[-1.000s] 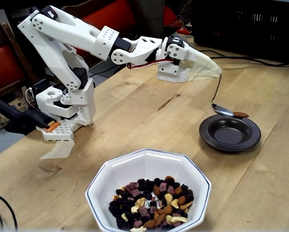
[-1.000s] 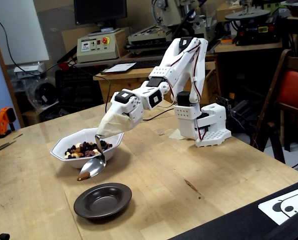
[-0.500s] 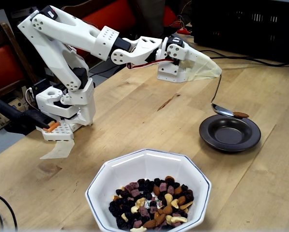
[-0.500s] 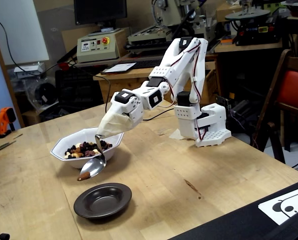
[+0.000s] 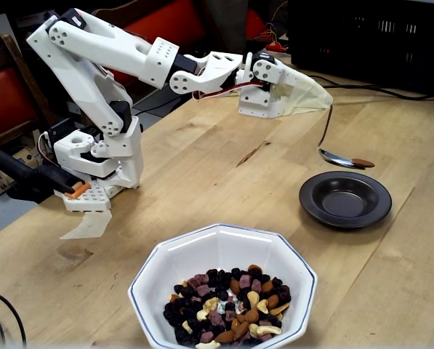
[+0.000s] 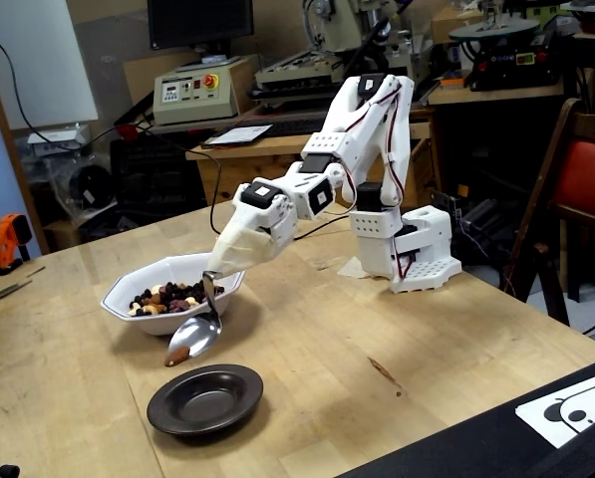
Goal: Use spoon to transfer food from the white bowl to brown plate
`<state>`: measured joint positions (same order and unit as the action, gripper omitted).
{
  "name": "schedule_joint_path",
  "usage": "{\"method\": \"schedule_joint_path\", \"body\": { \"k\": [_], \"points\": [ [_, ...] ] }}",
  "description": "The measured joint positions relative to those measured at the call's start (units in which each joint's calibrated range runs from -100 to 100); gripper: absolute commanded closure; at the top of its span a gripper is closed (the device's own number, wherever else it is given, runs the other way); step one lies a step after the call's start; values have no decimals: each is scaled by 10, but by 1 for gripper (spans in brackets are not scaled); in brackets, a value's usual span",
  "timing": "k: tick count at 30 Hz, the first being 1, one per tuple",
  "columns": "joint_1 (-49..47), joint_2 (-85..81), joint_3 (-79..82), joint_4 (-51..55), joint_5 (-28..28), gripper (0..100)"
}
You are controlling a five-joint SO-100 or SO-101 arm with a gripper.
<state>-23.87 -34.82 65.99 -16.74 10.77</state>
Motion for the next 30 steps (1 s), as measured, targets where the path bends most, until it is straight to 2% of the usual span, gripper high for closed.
{"method": "schedule_joint_path", "body": {
  "k": [7,22,26,30],
  "points": [
    [-2,0,0,0,28,98],
    [-2,0,0,0,27,98],
    [-1,0,0,0,0,98],
    [1,0,0,0,-52,98]
  ]
}}
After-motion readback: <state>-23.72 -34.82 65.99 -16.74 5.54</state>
